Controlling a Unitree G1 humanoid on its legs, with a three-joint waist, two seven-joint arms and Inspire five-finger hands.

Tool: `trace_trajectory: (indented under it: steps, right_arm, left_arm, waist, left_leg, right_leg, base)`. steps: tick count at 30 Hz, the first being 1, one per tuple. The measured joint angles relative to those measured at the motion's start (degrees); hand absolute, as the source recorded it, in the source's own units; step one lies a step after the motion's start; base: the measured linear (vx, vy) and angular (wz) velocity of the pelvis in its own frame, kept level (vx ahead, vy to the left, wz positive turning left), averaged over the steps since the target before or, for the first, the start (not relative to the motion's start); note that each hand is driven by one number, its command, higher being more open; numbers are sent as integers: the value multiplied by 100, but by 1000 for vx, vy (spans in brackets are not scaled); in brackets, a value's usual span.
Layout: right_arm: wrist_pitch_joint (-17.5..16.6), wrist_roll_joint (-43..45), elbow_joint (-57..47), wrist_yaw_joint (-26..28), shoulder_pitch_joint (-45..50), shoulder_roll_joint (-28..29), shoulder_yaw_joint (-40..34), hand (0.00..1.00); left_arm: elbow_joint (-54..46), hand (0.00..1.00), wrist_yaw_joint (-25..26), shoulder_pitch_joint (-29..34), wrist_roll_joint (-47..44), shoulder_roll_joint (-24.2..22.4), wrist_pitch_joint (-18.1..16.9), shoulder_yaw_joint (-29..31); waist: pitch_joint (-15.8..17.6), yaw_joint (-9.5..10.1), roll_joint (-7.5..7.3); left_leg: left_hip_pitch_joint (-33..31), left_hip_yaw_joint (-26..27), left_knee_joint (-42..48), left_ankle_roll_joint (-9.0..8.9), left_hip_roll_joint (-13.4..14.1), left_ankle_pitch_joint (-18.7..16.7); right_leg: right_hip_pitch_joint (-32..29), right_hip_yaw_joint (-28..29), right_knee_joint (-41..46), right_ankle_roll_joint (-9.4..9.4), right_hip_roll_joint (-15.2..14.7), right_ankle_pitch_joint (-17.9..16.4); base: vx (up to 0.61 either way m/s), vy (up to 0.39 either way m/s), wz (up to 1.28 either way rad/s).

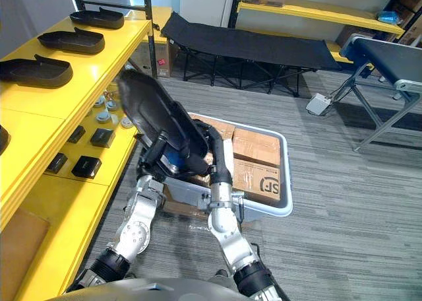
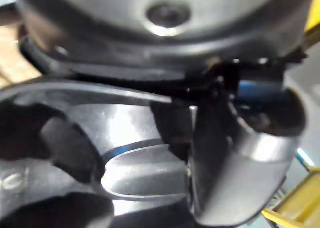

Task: Walk over and take three plastic housings, then place them on the shelf

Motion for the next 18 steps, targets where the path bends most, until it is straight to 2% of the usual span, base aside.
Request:
trace_trajectory:
  steps: [3, 7, 8, 10, 13, 14, 15, 16, 18]
  right_arm:
    - [-42, 253, -174, 55, 89, 26, 29, 100]
    - [-73, 569, -441, 121, 64, 28, 1, 100]
    - [-99, 954, -499, 306, 96, 28, -40, 100]
    - [-106, 1514, -518, 717, 180, 15, -189, 100]
    - [-101, 2562, -510, 1606, 534, -150, -543, 100]
    - [-101, 2831, -511, 1861, 601, -206, -588, 100]
    - [-85, 3271, -516, 2360, 703, -289, -692, 100]
    - [-52, 3656, -562, 2849, 772, -340, -799, 100]
    - [51, 4040, -816, 3495, 857, -431, -905, 100]
  left_arm:
    - [-363, 0, 622, 5, 1080, -36, -74, 283]
    - [-886, 0, 966, 73, 2294, -55, -75, 418]
    - [-1053, 0, 1074, 76, 2677, -57, -73, 525]
    - [-1297, 0, 1284, 86, 3333, -59, -73, 742]
    - [-1816, 0, 1569, 122, 4569, -36, -78, 1307]
    - [-1886, 0, 1572, 133, 4761, 11, -79, 1413]
    - [-2018, 0, 1566, 159, 5015, 90, -79, 1551]
    - [-2112, 0, 1497, 176, 5197, 223, -79, 1609]
    - [-2208, 0, 1232, 230, 5309, 450, -78, 1650]
  waist:
    - [-1, 2, 4]
    - [-12, 9, 24]
    - [-24, -2, 44]
    - [-54, -18, 95]
    - [-115, -21, 215]
    - [-130, -19, 239]
    - [-154, -21, 279]
    - [-167, -25, 302]
    - [-170, -25, 306]
  left_leg:
    - [0, -22, 14, 6, -2, -14]
    - [0, -28, 38, 8, -10, -36]
    - [-2, -24, 62, 11, -9, -53]
    - [-2, -8, 85, 17, -10, -75]
    - [-4, 28, 87, 9, -10, -99]
    - [-3, 34, 87, 6, -10, -102]
    - [-3, 41, 88, 1, -10, -107]
    - [-3, 54, 88, -2, -9, -110]
    - [-2, 74, 89, -11, -9, -122]
  right_leg:
    - [3, -42, 26, -13, -11, -10]
    - [9, -73, 29, -14, -23, -10]
    - [11, -72, 27, -14, -24, -10]
    - [15, -71, 16, -13, -27, -10]
    - [14, -67, -31, -7, -24, -5]
    - [13, -65, -35, -6, -24, -5]
    - [12, -64, -43, -6, -22, -5]
    - [10, -59, -63, -1, -19, -2]
    - [7, -56, -145, 31, -6, 21]
  base:
    - [0, 0, 0]
    - [3, 9, 0]
    - [9, 17, -5]
    - [9, 20, -5]
    - [16, 19, -4]
    - [0, 0, 0]
    - [0, 0, 0]
    - [0, 0, 0]
    - [-12, 11, -5]
